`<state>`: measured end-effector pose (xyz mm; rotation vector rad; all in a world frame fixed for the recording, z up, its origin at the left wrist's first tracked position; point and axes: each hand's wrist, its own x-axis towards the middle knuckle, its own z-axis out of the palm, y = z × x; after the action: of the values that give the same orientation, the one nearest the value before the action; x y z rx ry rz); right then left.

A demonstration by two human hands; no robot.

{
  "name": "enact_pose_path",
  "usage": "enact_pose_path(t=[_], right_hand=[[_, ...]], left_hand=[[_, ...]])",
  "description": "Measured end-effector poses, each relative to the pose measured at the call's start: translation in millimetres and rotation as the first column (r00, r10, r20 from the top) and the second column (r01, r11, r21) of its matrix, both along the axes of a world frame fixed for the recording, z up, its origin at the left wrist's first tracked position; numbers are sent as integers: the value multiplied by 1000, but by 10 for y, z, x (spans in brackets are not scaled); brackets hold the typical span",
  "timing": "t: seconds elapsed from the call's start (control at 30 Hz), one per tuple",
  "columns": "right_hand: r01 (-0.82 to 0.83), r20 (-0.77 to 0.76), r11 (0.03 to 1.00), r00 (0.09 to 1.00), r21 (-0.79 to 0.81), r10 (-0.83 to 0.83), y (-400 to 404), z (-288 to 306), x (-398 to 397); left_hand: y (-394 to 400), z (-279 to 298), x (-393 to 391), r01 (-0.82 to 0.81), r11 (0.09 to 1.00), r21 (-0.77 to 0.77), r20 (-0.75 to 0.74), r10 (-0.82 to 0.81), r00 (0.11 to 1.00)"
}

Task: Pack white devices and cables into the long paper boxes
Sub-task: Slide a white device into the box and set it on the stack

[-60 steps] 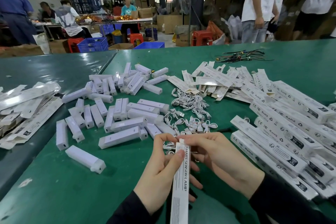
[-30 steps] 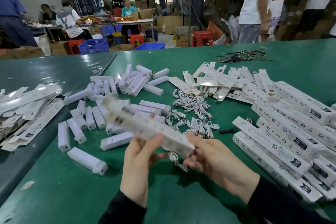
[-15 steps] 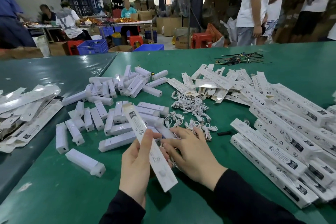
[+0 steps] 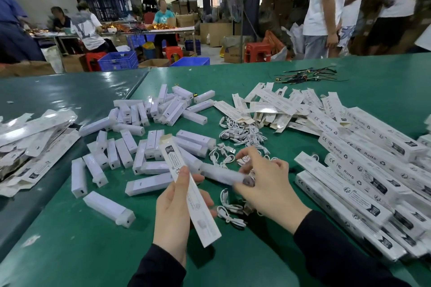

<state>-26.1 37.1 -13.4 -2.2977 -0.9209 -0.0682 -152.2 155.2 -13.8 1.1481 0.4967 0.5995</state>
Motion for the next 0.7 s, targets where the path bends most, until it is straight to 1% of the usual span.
enact_pose_path(t=[0.07,0.1,0.13,0.2,0.23,0.3,0.4,0.47,0.63,0.7], right_hand=[[59,-176,965,984,255,-13,-51,68,29],[83,-271,929,962,361,19,-85,111,45],[105,-353,894,933,436,63,-118,158,55],[152,-469,845,874,513,127,-167,224,59],[168,-494,835,858,524,137,-179,239,58],[168,-509,846,850,506,136,-182,242,49],[149,-529,855,833,497,162,-164,244,29],[167,-546,854,824,492,154,-168,245,28],[178,-610,869,775,462,166,-191,261,14],[165,-647,886,741,433,178,-199,273,10]], left_hand=[[12,-2,-7,3,1000,-6,-13,-3,1000],[16,0,-11,4,1000,-9,-22,-5,1000],[16,6,-14,6,1000,-13,-29,-7,1000],[13,20,-16,9,1000,-26,-36,-10,999],[12,25,-14,9,999,-34,-39,-11,999],[10,37,-9,30,999,-45,-55,-32,998],[-6,55,-11,177,982,-59,-98,-183,978],[-36,62,-7,267,963,-43,-112,-270,956],[-55,52,7,262,963,-67,-83,-267,960],[-43,39,2,249,968,-36,-100,-251,963]])
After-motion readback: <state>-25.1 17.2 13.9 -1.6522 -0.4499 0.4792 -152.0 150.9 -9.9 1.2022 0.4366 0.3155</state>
